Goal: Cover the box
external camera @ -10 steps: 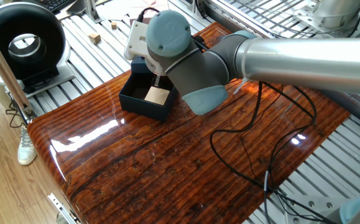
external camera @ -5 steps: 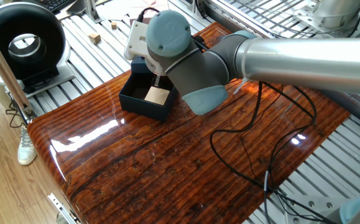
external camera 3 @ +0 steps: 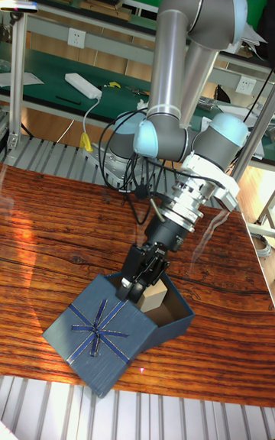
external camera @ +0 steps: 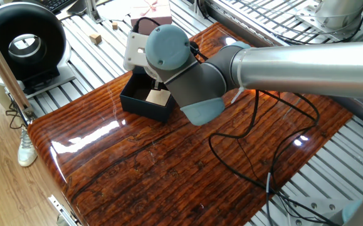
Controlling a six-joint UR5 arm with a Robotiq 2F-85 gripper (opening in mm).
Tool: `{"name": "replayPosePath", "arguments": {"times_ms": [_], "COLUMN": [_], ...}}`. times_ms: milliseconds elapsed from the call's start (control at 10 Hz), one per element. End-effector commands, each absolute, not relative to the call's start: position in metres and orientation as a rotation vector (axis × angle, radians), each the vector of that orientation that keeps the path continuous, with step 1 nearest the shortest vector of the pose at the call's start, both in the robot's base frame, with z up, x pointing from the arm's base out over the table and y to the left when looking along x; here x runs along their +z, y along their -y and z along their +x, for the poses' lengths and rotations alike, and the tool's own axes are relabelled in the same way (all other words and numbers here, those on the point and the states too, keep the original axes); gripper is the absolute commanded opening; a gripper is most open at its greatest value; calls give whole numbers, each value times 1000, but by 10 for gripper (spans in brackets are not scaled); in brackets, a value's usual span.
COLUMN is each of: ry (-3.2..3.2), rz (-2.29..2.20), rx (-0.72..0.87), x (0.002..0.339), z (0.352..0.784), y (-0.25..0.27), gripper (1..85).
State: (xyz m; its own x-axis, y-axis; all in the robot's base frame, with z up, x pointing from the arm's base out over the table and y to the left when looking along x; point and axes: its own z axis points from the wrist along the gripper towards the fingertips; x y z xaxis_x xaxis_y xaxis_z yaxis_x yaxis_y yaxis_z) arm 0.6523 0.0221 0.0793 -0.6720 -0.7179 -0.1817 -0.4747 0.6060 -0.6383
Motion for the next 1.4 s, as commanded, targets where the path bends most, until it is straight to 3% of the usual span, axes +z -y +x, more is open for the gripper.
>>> {"name": "replayPosePath", "arguments": {"times_ms": [0, 800, 1300], "ry": [-2411, -2436, -2413], "rz": [-939, -901, -907], "rx": [-783, -828, -824], "x": [79, 91, 89], "z": [653, 645, 652], "y": [-19, -12, -14], "gripper": [423, 303, 333]}}
